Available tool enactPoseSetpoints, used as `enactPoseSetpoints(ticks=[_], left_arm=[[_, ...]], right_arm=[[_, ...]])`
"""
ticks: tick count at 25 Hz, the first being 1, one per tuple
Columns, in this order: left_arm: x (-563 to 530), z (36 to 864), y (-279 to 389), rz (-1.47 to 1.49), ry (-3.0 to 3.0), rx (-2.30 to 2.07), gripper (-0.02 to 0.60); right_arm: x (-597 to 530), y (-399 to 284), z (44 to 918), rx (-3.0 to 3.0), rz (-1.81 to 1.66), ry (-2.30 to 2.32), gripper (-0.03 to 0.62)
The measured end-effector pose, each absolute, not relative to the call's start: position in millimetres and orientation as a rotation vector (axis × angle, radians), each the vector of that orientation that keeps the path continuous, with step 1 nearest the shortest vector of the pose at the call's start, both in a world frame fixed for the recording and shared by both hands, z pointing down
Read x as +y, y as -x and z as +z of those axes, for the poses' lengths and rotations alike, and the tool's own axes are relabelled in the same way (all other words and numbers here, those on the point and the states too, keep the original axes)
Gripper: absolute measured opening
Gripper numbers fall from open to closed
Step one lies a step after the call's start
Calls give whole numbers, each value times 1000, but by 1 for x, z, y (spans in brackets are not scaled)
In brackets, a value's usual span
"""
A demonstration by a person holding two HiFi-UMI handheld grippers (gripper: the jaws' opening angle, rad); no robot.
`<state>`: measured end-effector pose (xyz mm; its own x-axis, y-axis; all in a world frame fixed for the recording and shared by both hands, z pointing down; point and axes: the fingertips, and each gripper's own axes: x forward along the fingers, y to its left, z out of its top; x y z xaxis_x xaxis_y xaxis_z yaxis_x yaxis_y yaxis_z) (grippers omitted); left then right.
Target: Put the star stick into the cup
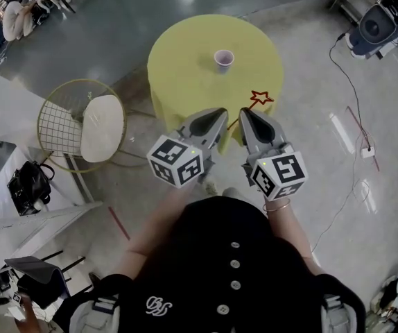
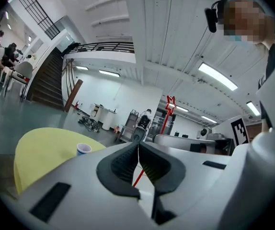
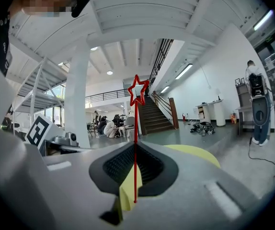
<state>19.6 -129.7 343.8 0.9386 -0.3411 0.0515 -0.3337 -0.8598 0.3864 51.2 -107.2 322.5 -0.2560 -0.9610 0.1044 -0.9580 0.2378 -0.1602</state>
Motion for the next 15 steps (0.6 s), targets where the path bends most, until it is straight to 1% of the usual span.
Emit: enactPoseSetpoints(ticks=[15], left_arm=[[-167,365,-18,4,-2626,-478,15]], right_arm=[[-141,-58,336,2442,-380,1968,6]])
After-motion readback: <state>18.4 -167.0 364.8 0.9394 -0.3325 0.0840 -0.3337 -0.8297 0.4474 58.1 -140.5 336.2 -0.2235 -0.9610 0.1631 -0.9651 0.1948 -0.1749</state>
